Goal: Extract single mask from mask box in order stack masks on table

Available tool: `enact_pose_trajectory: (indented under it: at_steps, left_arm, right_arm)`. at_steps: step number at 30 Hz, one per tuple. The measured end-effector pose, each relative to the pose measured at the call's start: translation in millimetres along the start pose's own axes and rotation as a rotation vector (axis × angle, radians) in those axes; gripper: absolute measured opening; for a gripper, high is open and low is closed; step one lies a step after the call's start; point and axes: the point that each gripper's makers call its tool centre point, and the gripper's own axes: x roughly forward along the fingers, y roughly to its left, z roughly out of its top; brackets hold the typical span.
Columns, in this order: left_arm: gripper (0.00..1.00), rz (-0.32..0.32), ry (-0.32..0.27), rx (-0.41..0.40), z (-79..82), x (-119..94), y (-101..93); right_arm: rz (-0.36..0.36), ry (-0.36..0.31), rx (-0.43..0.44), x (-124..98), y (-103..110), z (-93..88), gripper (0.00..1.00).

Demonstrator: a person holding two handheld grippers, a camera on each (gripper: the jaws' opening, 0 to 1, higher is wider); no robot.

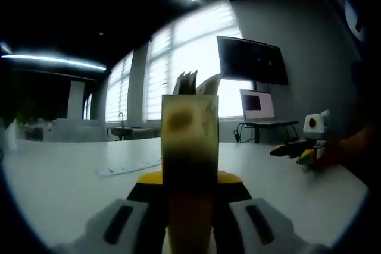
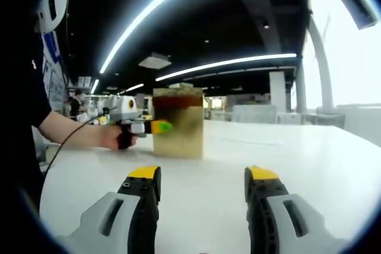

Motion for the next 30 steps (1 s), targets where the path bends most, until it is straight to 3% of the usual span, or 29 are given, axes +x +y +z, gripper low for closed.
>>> enact_pose_trajectory:
  at_steps: [21, 30]
  left_arm:
    - [0.28, -0.057, -0.004, -0.015, 4.6, -50.3, -47.7]
    - [0.28, -0.045, -0.012, -0.032, 8.4, -70.8, -61.1]
  right_arm:
    - [-0.004, 0.0, -0.002, 0.4, 1.1, 0.5, 0.52]
    - [-0.004, 0.0, -0.005, 0.1, 2.2, 0.9, 0.52]
